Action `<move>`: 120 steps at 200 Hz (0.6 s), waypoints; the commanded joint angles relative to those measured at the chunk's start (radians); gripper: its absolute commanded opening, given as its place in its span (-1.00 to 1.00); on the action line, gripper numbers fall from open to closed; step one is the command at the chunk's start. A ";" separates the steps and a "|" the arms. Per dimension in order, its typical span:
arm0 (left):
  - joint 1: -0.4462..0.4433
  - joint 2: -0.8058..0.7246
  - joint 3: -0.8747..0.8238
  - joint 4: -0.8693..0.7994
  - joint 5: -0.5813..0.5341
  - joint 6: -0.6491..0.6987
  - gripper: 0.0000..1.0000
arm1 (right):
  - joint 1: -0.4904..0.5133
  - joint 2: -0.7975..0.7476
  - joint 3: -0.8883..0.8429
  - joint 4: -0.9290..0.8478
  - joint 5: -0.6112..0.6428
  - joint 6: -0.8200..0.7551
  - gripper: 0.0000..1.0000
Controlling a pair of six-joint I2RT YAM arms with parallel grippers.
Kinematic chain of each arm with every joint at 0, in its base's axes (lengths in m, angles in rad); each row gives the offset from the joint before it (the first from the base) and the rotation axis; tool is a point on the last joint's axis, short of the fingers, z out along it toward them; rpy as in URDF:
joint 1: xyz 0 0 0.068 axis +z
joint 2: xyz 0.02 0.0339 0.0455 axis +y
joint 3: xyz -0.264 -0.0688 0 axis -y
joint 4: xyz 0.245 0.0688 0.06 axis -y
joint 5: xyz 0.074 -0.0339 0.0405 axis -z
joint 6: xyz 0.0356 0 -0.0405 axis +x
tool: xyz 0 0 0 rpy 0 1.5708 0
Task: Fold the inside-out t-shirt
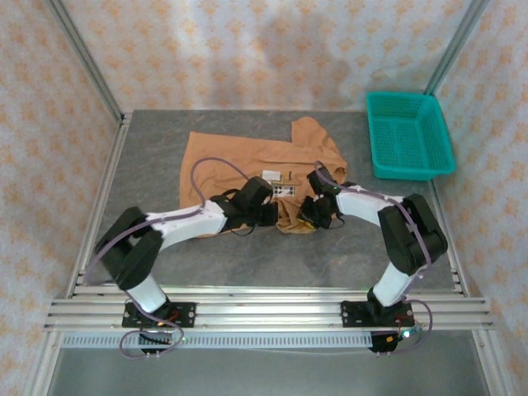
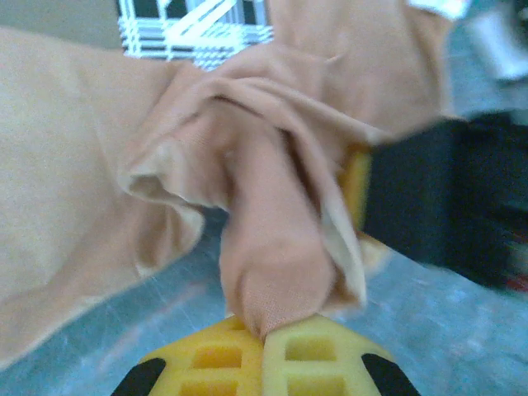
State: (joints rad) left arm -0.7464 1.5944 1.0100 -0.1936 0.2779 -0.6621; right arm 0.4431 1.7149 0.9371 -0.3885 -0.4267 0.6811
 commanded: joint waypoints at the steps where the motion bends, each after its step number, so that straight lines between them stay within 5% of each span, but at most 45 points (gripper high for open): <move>1: -0.001 -0.156 0.044 -0.160 0.053 -0.016 -1.00 | -0.023 0.106 -0.021 -0.067 0.173 -0.039 -0.51; 54: -0.005 -0.424 -0.151 -0.201 0.152 -0.085 -1.00 | -0.089 0.087 -0.020 -0.104 0.203 -0.081 -0.54; 70: -0.005 -0.473 -0.176 -0.238 0.144 -0.076 -0.41 | -0.101 0.045 -0.005 -0.136 0.207 -0.110 -0.54; 120: 0.060 -0.533 -0.178 -0.360 0.015 -0.005 -0.14 | -0.105 -0.110 0.080 -0.254 0.237 -0.193 -0.34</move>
State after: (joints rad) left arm -0.7376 1.0748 0.8303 -0.4816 0.3550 -0.7013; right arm 0.3363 1.6905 0.9825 -0.5121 -0.2703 0.5457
